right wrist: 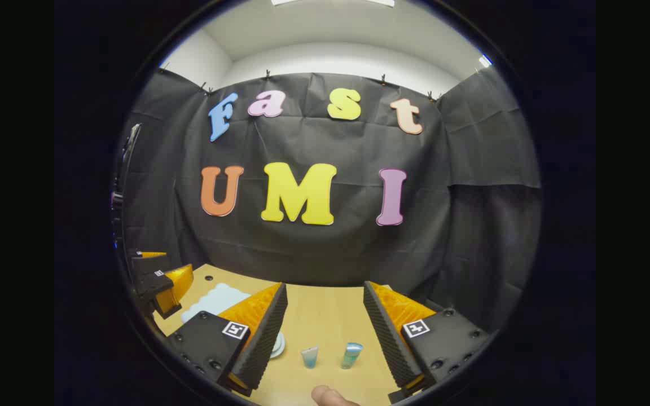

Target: First open the suitcase, pack the skin care products into it, and then close the suitcase.

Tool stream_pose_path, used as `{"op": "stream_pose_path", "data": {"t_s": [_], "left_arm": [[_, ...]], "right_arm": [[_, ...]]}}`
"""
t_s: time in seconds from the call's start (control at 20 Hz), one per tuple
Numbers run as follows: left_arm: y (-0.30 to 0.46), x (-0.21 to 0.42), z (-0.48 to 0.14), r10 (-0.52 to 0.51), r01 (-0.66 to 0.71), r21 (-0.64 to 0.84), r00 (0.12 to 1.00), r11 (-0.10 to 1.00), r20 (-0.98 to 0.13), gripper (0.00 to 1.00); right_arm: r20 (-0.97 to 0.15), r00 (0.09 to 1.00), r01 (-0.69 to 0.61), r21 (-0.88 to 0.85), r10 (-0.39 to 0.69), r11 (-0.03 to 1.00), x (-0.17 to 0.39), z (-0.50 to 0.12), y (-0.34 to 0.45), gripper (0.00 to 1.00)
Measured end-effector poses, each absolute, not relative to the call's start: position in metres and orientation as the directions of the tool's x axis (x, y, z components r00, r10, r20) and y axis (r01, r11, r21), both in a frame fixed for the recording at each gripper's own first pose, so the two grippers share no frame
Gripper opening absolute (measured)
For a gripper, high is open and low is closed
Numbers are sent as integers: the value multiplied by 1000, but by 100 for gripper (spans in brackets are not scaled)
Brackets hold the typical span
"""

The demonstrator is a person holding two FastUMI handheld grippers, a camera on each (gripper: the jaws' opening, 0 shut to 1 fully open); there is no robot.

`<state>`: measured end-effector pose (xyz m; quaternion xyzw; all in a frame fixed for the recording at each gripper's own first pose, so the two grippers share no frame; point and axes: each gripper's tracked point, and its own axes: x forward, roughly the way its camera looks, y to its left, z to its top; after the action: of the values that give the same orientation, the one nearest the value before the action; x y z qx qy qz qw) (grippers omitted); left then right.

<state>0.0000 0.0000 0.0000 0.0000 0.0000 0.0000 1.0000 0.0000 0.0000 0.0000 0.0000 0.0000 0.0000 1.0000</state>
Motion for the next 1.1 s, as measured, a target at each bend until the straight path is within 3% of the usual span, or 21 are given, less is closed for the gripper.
{"op": "stream_pose_path", "data": {"t_s": [0.75, 0.9, 1.1], "left_arm": [[-32, 10, -15, -23, 24, 29, 999, 999, -31, 100], [-30, 15, -29, -5, 10, 114, 999, 993, -47, 100], [-31, 26, -58, 15, 0, 358, 999, 934, -38, 100]], "right_arm": [[-68, 997, 22, -6, -23, 1000, 18, -21, -34, 81], [-66, 997, 31, -23, -32, 999, 21, -23, -40, 81], [-63, 995, 75, -92, -81, 993, 24, -34, -77, 80]]}}
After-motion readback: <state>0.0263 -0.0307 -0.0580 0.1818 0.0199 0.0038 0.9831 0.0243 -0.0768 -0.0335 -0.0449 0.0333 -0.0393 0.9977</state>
